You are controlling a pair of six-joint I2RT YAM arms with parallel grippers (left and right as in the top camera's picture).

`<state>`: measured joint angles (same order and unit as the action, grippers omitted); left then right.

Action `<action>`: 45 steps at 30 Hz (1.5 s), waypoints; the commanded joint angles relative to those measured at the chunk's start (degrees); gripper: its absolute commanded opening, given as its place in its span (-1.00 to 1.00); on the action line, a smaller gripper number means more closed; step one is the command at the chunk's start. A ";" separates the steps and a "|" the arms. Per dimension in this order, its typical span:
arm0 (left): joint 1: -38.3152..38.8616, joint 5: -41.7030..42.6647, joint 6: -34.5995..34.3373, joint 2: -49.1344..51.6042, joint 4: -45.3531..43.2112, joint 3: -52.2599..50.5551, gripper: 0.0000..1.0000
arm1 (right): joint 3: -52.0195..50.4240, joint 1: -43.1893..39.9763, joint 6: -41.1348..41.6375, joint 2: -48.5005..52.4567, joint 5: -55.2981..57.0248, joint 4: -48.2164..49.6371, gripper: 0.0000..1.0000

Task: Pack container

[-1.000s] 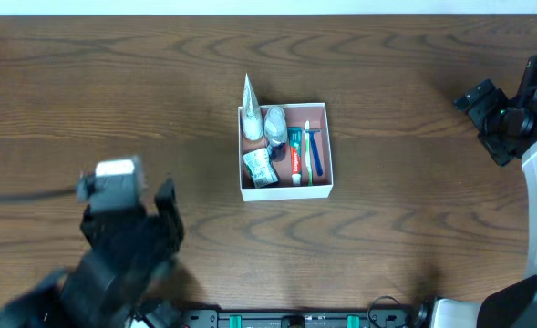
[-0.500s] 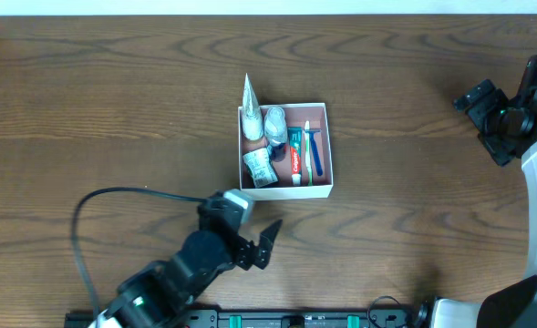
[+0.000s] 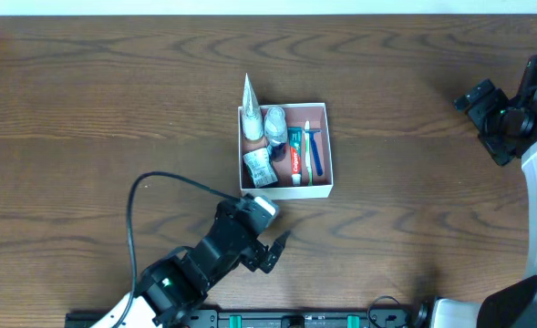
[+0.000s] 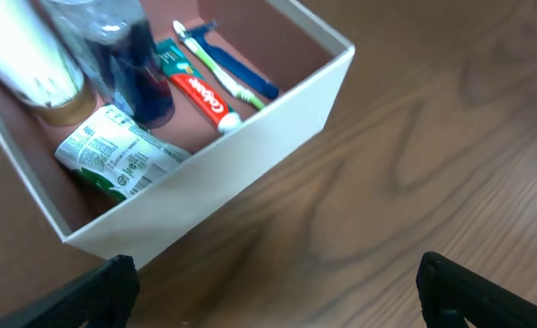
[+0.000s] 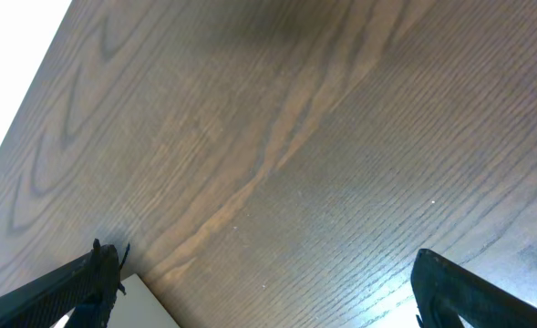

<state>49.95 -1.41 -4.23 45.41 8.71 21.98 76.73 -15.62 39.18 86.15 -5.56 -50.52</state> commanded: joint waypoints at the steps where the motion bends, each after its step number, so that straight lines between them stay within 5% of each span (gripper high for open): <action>1: 0.04 0.15 9.25 0.61 -0.28 0.17 0.96 | 0.09 -0.28 -0.70 -0.66 0.20 -0.04 0.99; 7: -5.11 1.07 12.61 -4.76 -1.66 -2.01 0.96 | 0.09 -0.28 -0.70 -0.66 0.20 -0.07 0.98; 17: -22.97 14.08 12.55 -18.12 -7.37 -9.35 0.96 | 0.09 -0.28 -0.70 -0.66 0.20 -0.04 0.99; 28: -34.69 14.95 12.55 -34.80 -18.34 -21.49 0.96 | 0.09 -0.28 -0.70 -0.66 0.20 -0.07 0.97; 45: -45.27 12.13 12.52 -44.02 -5.51 -21.75 0.96 | 0.09 -0.28 -0.70 -0.66 0.20 -0.07 0.99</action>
<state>5.78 11.18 7.60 3.14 0.73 1.04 76.73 -15.62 39.18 86.15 -5.56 -50.50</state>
